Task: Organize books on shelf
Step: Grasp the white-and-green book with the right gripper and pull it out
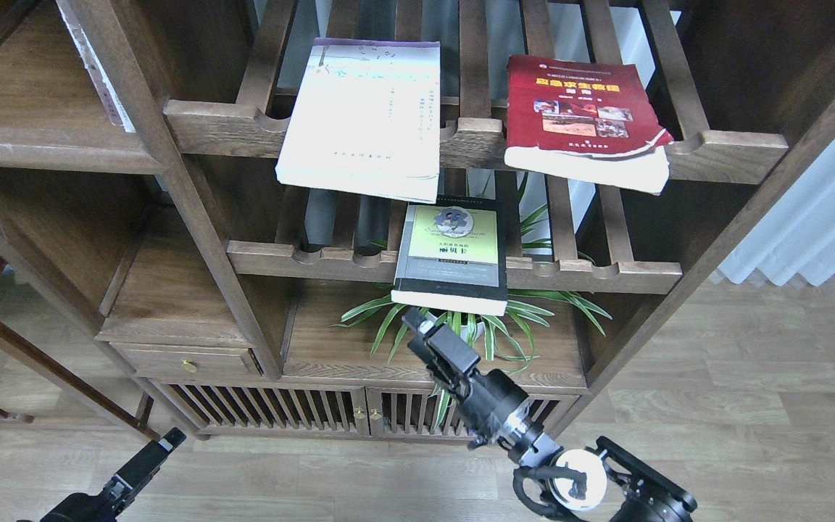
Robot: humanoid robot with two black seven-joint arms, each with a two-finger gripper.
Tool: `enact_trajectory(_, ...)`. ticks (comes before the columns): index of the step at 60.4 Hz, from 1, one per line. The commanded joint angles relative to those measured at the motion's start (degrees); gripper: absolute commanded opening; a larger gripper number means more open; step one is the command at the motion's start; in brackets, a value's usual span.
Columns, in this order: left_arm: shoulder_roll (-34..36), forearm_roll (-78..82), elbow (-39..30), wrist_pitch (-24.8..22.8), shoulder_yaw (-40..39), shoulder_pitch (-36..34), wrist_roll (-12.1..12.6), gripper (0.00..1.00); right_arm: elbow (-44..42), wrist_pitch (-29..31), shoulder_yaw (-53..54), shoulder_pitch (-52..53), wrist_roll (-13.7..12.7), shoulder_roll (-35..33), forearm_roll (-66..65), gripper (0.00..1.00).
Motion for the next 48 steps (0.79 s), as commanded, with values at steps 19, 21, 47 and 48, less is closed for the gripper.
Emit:
enact_trajectory(19,0.3,0.0,0.4,0.0,-0.4,0.0,0.0,1.0,-1.7,0.0,2.4,0.6,4.3,0.0,3.0,0.7)
enact_trajectory(21,0.3,0.0,0.4,0.0,-0.4,0.0,-0.1,1.0,-1.9,0.0,3.0,0.6,4.6,0.0,3.4,0.63)
enact_trajectory(47,0.3,0.0,0.7,0.0,-1.5,0.1,0.0,1.0,-3.2,0.0,4.2,-0.6,4.6,0.0,3.9,0.06)
enact_trajectory(48,0.3,0.0,0.7,0.0,-1.6,0.1,-0.1,1.0,-3.2,0.0,4.2,-0.6,4.6,0.0,3.8,0.06)
